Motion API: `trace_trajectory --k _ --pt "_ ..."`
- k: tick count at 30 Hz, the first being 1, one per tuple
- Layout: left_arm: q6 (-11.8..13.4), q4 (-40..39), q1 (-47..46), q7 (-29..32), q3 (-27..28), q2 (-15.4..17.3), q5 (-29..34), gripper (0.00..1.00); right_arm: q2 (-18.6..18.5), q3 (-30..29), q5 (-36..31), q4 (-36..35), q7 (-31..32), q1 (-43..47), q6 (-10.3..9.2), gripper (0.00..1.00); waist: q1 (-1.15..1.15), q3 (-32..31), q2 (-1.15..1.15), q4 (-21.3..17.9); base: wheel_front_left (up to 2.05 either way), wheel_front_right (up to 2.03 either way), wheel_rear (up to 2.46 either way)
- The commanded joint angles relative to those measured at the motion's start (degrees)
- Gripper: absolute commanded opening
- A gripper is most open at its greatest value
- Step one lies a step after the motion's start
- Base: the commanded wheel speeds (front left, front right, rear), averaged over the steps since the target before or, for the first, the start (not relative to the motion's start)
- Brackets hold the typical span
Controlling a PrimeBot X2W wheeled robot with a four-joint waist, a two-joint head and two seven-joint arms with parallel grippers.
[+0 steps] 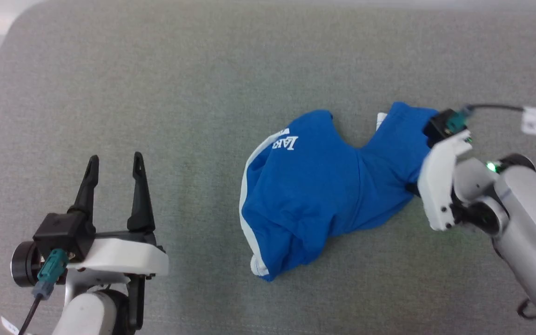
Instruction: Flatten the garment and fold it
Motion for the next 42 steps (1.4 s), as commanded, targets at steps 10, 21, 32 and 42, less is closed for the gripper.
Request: trace_trajectory --k 10,21,32,42 --pt "1.79 -0.58 4.10 1.30 0.60 0.72 -0.49 1.00 -5.89 -12.08 -4.57 -15.58 -10.54 19.32 -0.19 0.00 0.00 -6.14 0.00 -4.38 0.00 0.00 0.00" --pt "2.28 -2.40 5.78 3.43 0.21 1.89 -0.46 1.00 7.94 -32.92 -20.12 -41.39 5.49 52.22 -0.19 1.00 0.00 -7.27 0.00 -5.28 0.00 0.00 0.00" --pt "2.38 -2.15 5.69 3.66 -0.20 2.02 -0.63 1.00 14.80 -42.59 -23.62 -50.49 -3.00 45.90 -0.19 1.00 0.00 -7.30 0.00 -3.99 0.00 0.00 0.00" --pt "2.04 -2.38 3.33 2.95 -0.75 1.73 -0.67 1.00 3.42 -28.47 -12.42 -36.02 5.07 24.72 -0.19 1.00 0.00 -3.87 0.00 -2.05 0.00 0.00 0.00"
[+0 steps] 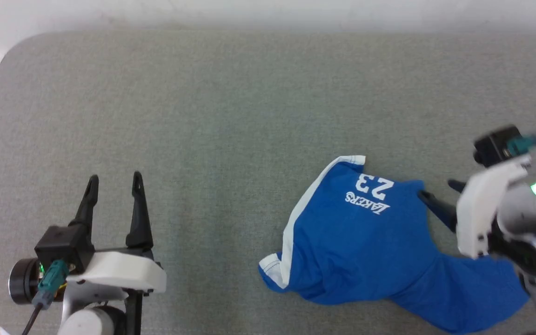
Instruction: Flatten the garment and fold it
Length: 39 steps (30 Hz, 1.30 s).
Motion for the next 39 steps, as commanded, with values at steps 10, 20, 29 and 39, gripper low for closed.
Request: trace_trajectory --k 10,20,29,39 --pt "-1.26 0.71 -4.50 -2.61 -1.79 -1.61 -0.43 1.00 -5.16 18.48 11.96 16.77 7.25 -20.90 -0.05 1.00 -0.01 6.40 0.00 4.24 0.00 0.00 0.00" --pt "-1.63 2.99 -5.16 -4.01 -2.48 -2.29 -0.90 1.00 -7.53 30.50 19.20 24.29 15.36 -22.05 -0.05 0.00 -0.01 6.94 0.00 4.43 0.00 0.00 0.00" --pt "-1.57 3.51 -4.55 -2.80 -3.07 -1.81 -1.12 1.00 -8.16 25.70 19.35 25.15 -2.58 -25.23 -0.05 0.00 -0.01 3.85 0.00 2.07 0.00 0.00 0.00" --pt "-0.64 2.98 -2.21 -0.89 -3.65 -1.19 -1.19 1.00 -10.67 15.11 12.82 31.12 -10.18 -12.53 -0.05 0.20 -0.01 0.85 0.00 -0.10 0.00 0.00 0.00"
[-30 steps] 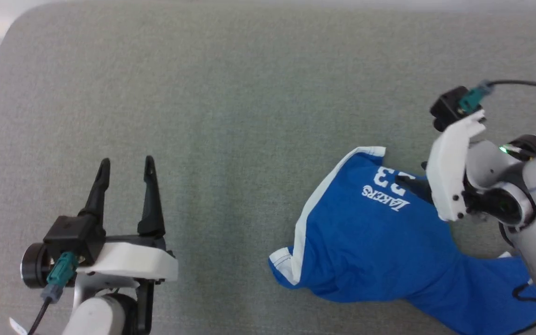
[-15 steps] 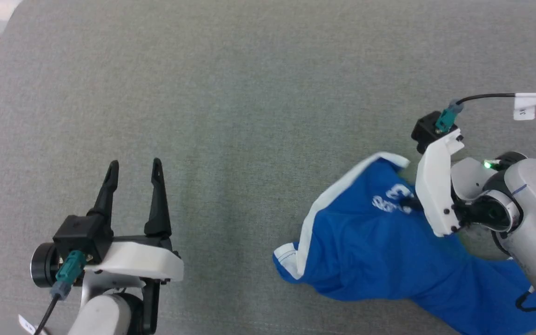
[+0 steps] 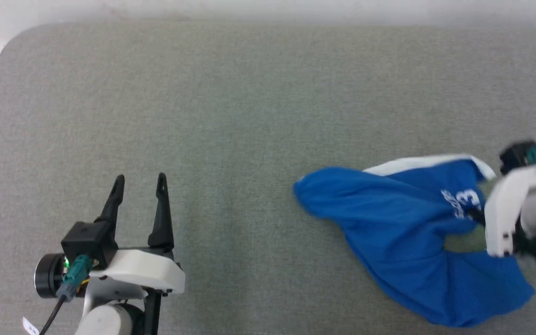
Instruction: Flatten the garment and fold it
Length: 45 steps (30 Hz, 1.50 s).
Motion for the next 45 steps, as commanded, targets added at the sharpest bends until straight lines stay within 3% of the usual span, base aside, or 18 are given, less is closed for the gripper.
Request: trace_trajectory --k 1,2,8,14,29,36,45 --pt "0.45 -0.24 0.81 0.50 -0.13 0.42 -0.21 1.00 0.92 -2.39 -1.47 0.68 -1.97 3.47 -0.06 0.88 0.00 -1.02 0.00 -1.09 0.00 0.00 0.00" --pt "0.53 -0.26 1.04 0.76 -0.14 0.57 -0.20 1.00 1.82 -3.82 -2.09 0.93 -2.96 4.79 -0.06 1.00 0.00 -1.33 0.00 -1.37 0.00 0.00 0.00" --pt "0.82 -0.41 2.16 2.67 -0.48 1.36 -0.35 1.00 6.99 -13.93 -9.50 -1.52 -14.62 10.97 -0.06 1.00 0.00 -2.94 0.00 -2.46 0.00 0.00 0.00" --pt "1.19 -0.33 2.88 4.97 -1.03 1.97 -0.42 1.00 13.03 -20.27 -19.29 -11.18 -23.90 18.59 -0.06 1.00 0.00 -5.11 0.00 -3.62 0.00 0.00 0.00" --pt "-0.26 2.02 -1.44 11.30 -5.31 1.48 -0.02 1.00 23.25 -19.30 -26.32 -36.93 -29.25 32.40 -0.06 1.00 0.00 -7.21 0.00 -8.62 0.00 0.00 0.00" --pt "-3.98 7.23 -9.27 17.74 -9.30 -0.22 -0.89 1.00 25.30 -17.60 -26.39 -43.41 -26.62 34.98 -0.06 1.00 0.00 -7.18 0.00 -11.56 0.00 0.00 0.00" --pt "-9.23 20.76 -19.59 30.20 -14.43 -2.06 -2.33 1.00 26.96 -15.01 -26.01 -47.37 -25.87 34.25 -0.06 1.00 0.00 -4.70 0.00 -16.17 0.00 0.00 0.00"
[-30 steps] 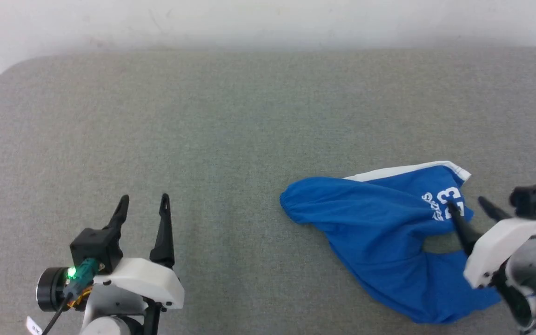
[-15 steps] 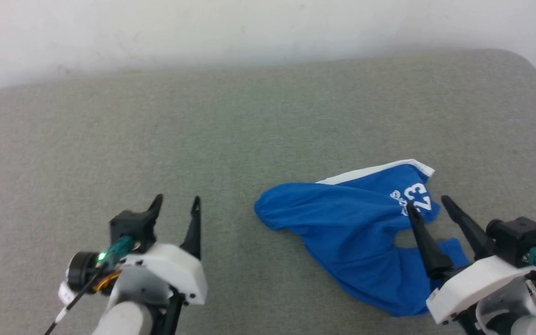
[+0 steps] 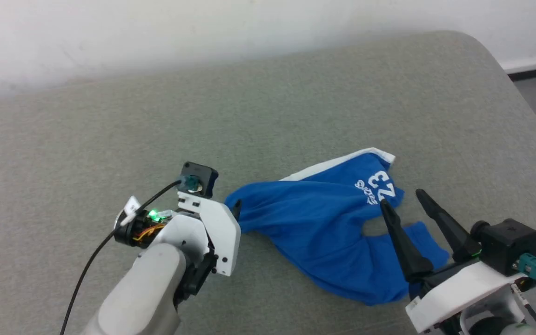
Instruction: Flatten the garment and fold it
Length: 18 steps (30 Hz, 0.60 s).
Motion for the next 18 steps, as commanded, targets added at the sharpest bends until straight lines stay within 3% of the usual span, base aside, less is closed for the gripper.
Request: trace_trajectory --k 1,10,14,15,17,18 --pt "-1.10 2.34 -1.78 2.04 -0.78 -0.08 -0.53 1.00 0.39 0.47 0.17 -0.33 0.18 -0.43 -0.05 1.00 0.00 1.86 0.00 -2.05 0.00 0.00 0.00" --pt "-5.58 14.19 -9.56 11.96 -3.95 -0.17 -1.09 1.00 0.81 1.81 -0.26 -0.73 -0.25 -1.53 -0.05 1.00 0.00 6.46 0.00 -4.74 0.00 0.00 0.00" --pt "-8.10 19.31 -10.82 19.75 -6.12 0.06 -2.02 1.00 0.89 2.49 -0.66 -0.55 -0.61 -1.97 -0.05 1.00 0.00 7.72 0.00 -5.73 0.00 0.00 0.00" --pt "-8.77 20.09 -10.73 21.68 -6.47 -0.03 -2.65 0.95 0.91 2.52 -0.68 -0.53 -0.76 -2.04 -0.05 1.00 0.00 7.89 0.00 -5.87 0.00 0.00 0.00" --pt "-9.27 20.86 -10.13 24.30 -6.45 -0.45 -4.17 0.15 0.94 2.47 -0.76 -0.37 -0.93 -2.06 -0.05 1.00 0.00 8.04 0.00 -6.06 0.00 0.00 0.00" --pt "-9.31 20.74 -9.90 24.91 -6.51 -0.52 -4.51 0.00 0.95 2.33 -0.78 -0.29 -0.99 -2.01 -0.05 1.00 0.00 8.07 0.00 -6.05 0.00 0.00 0.00"
